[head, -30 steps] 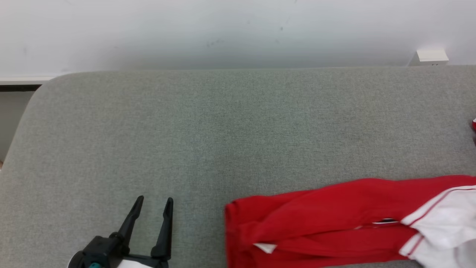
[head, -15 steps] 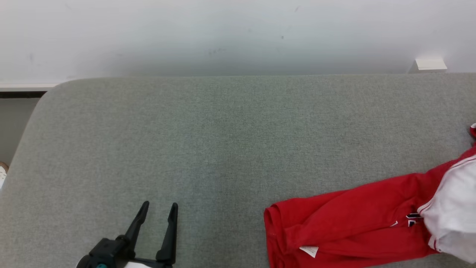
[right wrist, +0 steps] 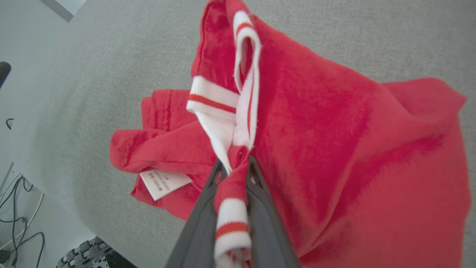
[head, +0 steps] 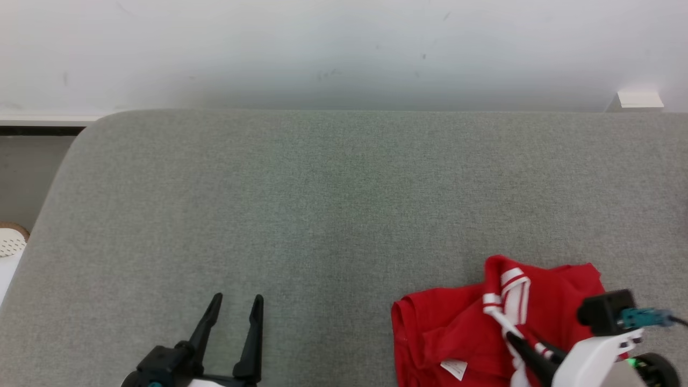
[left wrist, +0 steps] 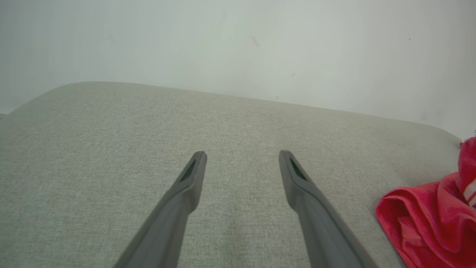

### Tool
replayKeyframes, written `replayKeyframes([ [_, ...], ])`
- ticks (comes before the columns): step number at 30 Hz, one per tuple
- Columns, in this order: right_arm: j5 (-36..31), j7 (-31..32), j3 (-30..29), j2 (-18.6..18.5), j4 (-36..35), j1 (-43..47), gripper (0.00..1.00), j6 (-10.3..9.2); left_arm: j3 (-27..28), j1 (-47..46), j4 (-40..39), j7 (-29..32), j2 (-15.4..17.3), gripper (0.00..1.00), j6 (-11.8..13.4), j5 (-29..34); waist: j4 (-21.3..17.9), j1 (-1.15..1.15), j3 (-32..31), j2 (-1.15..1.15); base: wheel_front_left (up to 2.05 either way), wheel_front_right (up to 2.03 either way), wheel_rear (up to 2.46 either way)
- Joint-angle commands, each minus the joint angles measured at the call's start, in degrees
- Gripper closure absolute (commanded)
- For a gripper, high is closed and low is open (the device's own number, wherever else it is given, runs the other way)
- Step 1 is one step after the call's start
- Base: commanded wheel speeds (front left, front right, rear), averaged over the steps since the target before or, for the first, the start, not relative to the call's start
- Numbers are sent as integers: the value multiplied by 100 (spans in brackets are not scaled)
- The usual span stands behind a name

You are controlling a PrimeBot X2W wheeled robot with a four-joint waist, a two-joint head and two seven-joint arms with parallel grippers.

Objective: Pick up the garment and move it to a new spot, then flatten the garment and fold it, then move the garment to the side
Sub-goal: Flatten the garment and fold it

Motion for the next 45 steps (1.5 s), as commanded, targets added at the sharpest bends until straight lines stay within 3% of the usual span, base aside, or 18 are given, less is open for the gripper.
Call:
replayKeyframes([
  [1, -94, -117, 67, 93, 94, 11, 100, -12, 14, 71, 18, -3, -14, 0, -34, 107, 3, 0, -5, 0, 0, 0, 0],
  [8, -336, -743, 559, 715, 735, -181, 100, -12, 73, 65, 60, -3, -86, 0, -121, 199, -6, 0, -20, 0, 0, 0, 0],
  [17, -410, -1126, 962, 956, 1266, -541, 100, -12, 150, 54, 96, -3, -110, 0, -203, 313, -12, 0, -86, 0, 0, 0, 0],
  [19, -376, -1156, 1071, 981, 1334, -585, 76, -12, 166, 63, 110, -3, -116, 0, -217, 329, -8, 0, -103, 0, 0, 0, 0],
  [21, -317, -1231, 1163, 994, 1361, -633, 43, -12, 180, 66, 120, -3, -125, 0, -228, 347, -5, 0, -112, 0, 0, 0, 0],
  [22, -271, -1272, 1194, 993, 1362, -647, 0, -12, 187, 70, 127, -3, -130, 0, -236, 354, -7, 0, -118, 0, 0, 0, 0],
  [31, 635, -1912, 1480, 994, 1002, -460, 0, -12, 276, 187, 166, -3, -138, 0, -268, 393, -84, 0, -297, 0, 0, 0, 0],
  [35, 623, -2268, 1373, 992, 605, -315, 0, -12, 325, 285, 153, -3, -147, 0, -252, 405, -154, 0, -436, 0, 0, 0, 0],
  [40, -241, -2906, 735, 984, 183, -139, 0, -12, 376, 395, 86, -3, -153, 0, -236, 423, -239, 0, -583, 0, 0, 0, 0],
  [45, -1347, -3618, -2, 599, 172, 58, 0, -12, 406, 509, 62, -3, -174, 0, -226, 446, -315, 0, -740, 0, 0, 0, 0],
])
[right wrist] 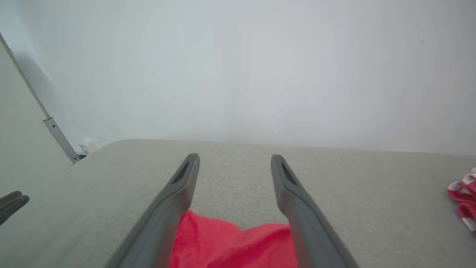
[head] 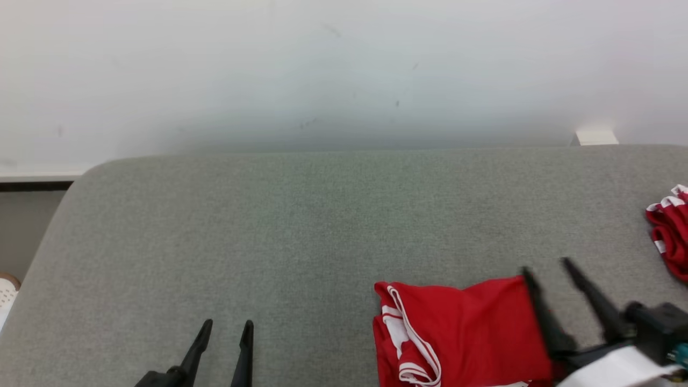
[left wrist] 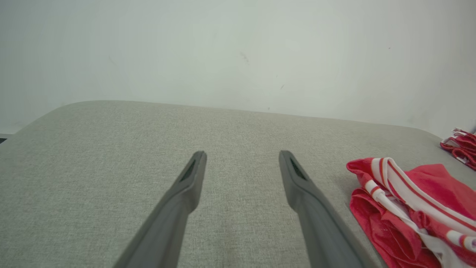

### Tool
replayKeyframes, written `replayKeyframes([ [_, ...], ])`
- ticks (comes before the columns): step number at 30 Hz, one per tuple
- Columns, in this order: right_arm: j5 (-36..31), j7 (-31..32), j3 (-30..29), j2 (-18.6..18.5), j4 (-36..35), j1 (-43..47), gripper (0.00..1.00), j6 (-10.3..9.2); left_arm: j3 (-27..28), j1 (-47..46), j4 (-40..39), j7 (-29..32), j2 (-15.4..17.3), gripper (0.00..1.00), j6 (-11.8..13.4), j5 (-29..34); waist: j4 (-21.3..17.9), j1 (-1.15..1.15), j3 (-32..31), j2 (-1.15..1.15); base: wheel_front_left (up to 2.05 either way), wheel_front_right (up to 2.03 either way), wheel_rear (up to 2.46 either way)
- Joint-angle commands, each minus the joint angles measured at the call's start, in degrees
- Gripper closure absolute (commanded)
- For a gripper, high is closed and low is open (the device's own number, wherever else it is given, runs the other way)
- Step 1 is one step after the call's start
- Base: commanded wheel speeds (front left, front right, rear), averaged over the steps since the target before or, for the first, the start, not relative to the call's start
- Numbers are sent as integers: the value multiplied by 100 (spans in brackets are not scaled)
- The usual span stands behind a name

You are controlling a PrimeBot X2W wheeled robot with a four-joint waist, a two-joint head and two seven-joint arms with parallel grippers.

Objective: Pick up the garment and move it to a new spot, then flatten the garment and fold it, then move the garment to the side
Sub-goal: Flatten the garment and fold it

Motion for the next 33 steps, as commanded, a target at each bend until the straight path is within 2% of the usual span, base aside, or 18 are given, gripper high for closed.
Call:
replayKeyframes([
  [1, -240, -237, -202, -97, 81, 134, 0, -12, 21, 104, -13, -3, 0, 0, 17, 102, -46, 0, -84, 0, 0, 0, 0],
  [9, -1199, -1668, -1206, -449, 830, 553, 0, -12, 104, 225, -96, -3, -24, 0, -9, 153, -126, 0, -220, 0, 0, 0, 0],
  [13, -1355, -2156, -1617, -369, 1524, 688, 0, -12, 157, 279, -112, -3, -48, 0, -30, 209, -146, 0, -258, 0, 0, 0, 0],
  [17, -1388, -2339, -1694, -295, 1943, 642, 0, -12, 216, 312, -131, -3, -81, 0, -52, 249, -157, 0, -261, 0, 0, 0, 0],
  [23, -1280, -2419, -1361, -254, 2058, 409, 2, -12, 246, 296, -140, -3, -117, 0, -101, 287, -126, 0, -217, 0, 0, 0, 0],
  [24, -1284, -2417, -1181, -261, 2067, 346, 57, -12, 248, 268, -140, -3, -121, 0, -109, 300, -108, 0, -193, 0, 0, 0, 0],
  [25, -1250, -2386, -981, -252, 2088, 269, 100, -12, 245, 238, -134, -3, -129, 0, -122, 309, -89, 0, -169, 0, 0, 0, 0],
  [29, -1222, -2141, -68, -207, 2231, -176, 100, -12, 195, 87, -119, -3, -161, 0, -158, 345, 5, 0, 27, 0, 0, 0, 0],
  [33, -1314, -1941, 753, -77, 2681, -624, 100, -12, 188, -26, -66, -3, -196, 0, -203, 338, 112, 0, 180, 0, 0, 0, 0],
])
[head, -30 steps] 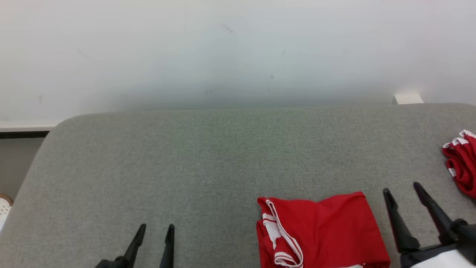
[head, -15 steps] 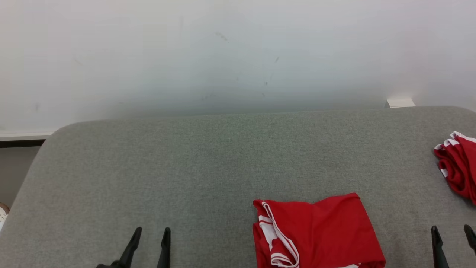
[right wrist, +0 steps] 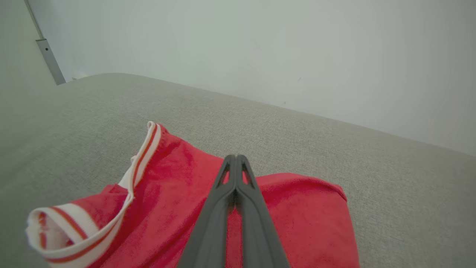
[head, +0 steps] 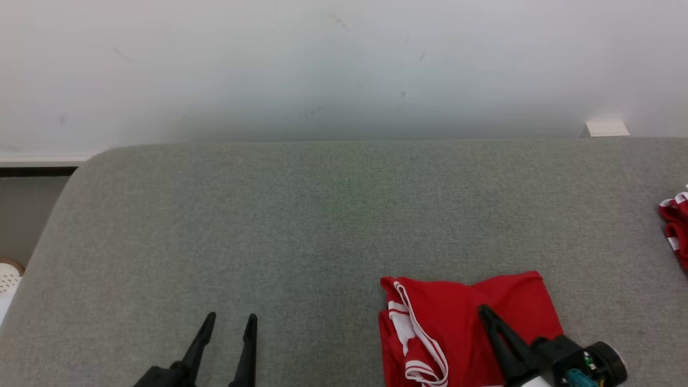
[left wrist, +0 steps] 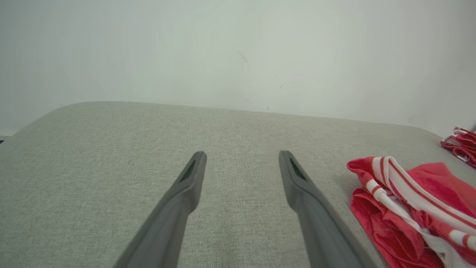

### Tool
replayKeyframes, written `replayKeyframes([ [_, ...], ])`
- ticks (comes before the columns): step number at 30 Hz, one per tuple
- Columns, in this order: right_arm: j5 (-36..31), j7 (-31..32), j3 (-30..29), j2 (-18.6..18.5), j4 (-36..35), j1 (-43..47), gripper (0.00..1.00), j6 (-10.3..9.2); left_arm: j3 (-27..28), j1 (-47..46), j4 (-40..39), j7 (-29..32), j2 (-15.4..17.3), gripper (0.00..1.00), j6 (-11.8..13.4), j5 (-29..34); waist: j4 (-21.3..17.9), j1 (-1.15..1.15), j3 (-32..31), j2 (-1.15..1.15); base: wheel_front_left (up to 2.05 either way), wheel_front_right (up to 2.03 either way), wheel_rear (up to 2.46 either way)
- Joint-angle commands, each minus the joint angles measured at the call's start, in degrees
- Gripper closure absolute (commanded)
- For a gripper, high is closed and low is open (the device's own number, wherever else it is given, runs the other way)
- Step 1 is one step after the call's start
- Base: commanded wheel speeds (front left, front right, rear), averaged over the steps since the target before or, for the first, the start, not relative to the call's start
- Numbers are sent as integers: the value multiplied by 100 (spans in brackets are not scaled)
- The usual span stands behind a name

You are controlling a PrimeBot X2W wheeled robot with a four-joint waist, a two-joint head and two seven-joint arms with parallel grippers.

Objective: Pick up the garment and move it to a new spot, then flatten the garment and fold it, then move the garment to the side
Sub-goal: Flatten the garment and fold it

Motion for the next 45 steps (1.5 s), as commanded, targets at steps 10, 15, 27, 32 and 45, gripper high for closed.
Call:
replayKeyframes([
  [10, -84, 167, 876, 290, 1254, -674, 100, -14, 10, -223, 97, -3, -55, 0, -77, 92, 239, 0, 244, 0, 0, 0, 0],
  [15, 79, 281, 1314, 378, 1624, -810, 100, -14, 23, -253, 141, -3, -74, 0, -105, 111, 290, 0, 249, 0, 0, 0, 0],
  [27, 747, -25, 2047, 396, 1641, -969, 100, -13, 93, -146, 188, -3, -106, 0, -120, 112, 282, 0, 139, 0, 0, 0, 0],
  [32, 715, -203, 1584, 394, 1459, -816, 100, -13, 169, -86, 129, -3, -112, 0, -95, 88, 200, 0, 20, 0, 0, 0, 0],
  [45, 115, -534, -1196, -138, -280, 423, 0, -13, 449, 208, -135, -3, -111, 0, -101, 230, -101, 0, -364, 0, 0, 0, 0],
])
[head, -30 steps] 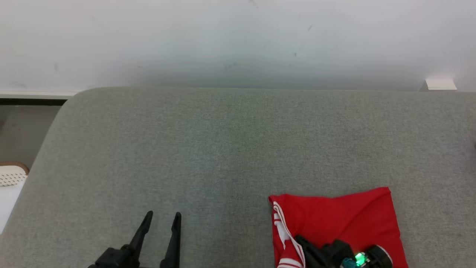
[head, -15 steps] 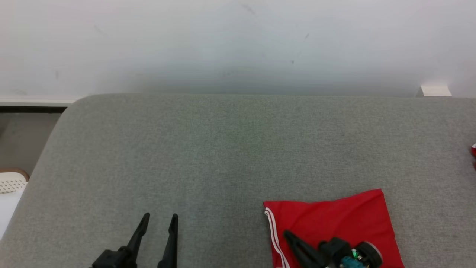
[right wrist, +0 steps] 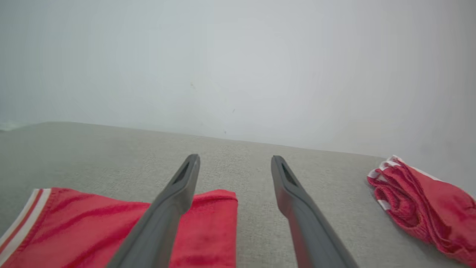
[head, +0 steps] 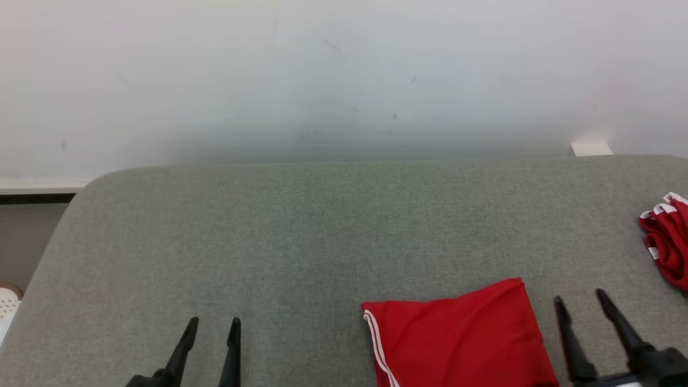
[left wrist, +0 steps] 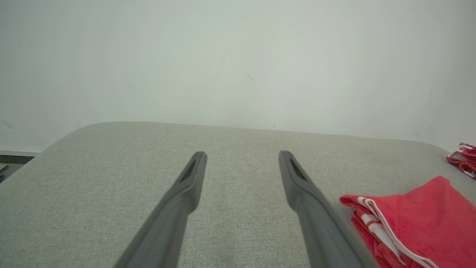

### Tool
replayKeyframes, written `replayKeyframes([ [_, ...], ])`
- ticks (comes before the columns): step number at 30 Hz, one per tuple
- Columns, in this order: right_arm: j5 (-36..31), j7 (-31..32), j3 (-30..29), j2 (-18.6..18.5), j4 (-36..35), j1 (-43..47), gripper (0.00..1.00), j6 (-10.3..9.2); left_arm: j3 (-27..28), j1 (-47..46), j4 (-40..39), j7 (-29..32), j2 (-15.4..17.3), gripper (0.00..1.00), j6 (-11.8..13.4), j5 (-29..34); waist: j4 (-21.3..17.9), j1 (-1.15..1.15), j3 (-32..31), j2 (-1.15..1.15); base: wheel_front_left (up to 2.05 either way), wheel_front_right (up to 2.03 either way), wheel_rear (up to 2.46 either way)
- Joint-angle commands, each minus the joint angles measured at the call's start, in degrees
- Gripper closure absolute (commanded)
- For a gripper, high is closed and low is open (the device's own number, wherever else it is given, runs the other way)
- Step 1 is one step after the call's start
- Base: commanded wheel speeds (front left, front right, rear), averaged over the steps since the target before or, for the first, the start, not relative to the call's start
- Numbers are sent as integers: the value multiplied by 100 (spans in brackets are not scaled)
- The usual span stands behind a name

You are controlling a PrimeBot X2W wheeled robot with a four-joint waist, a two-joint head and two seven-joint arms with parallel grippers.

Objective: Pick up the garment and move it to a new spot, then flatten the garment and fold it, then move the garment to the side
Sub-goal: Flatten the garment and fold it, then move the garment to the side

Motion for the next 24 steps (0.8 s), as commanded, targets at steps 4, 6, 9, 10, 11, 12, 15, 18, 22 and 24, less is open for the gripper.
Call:
replayKeyframes([
  [4, -217, -34, -661, -91, -487, 333, 0, -12, 40, 198, -72, -3, 11, 0, 13, 99, -73, 0, -101, 0, 0, 0, 0],
  [6, -175, -36, -895, -57, -596, 469, 0, -13, 60, 278, -83, -3, 10, 0, 6, 124, -76, 0, -129, 0, 0, 0, 0],
  [9, -90, -37, -1031, -33, -623, 605, 0, -13, 140, 376, -27, -3, 8, 0, 20, 148, -95, 0, -173, 0, 0, 0, 0],
  [10, -62, -37, -1038, -26, -600, 648, 0, -13, 168, 396, -3, -3, 7, 0, 22, 156, -101, 0, -180, 0, 0, 0, 0],
  [11, -9, -37, -1043, -8, -553, 686, 0, -13, 191, 421, 11, -3, 5, 0, 19, 157, -106, 0, -188, 0, 0, 0, 0],
  [12, 15, -38, -1037, -11, -537, 698, 0, -12, 211, 447, 26, -3, 5, 0, 13, 161, -108, 0, -197, 0, 0, 0, 0],
  [15, 99, -37, -991, -11, -436, 724, 0, -13, 258, 499, 49, -3, 1, 0, 24, 156, -107, 0, -222, 0, 0, 0, 0],
  [18, 126, -38, -943, 0, -366, 681, 0, -13, 275, 510, 37, -3, -2, 0, 31, 139, -90, 0, -233, 0, 0, 0, 0],
  [22, 411, -38, -814, 31, -217, 573, 0, -13, 278, 479, 33, -3, -4, 0, 13, 128, -51, 0, -217, 0, 0, 0, 0],
  [24, 584, -38, -739, 30, -140, 544, 0, -12, 279, 468, 27, -3, -5, 0, 8, 127, -44, 0, -214, 0, 0, 0, 0],
])
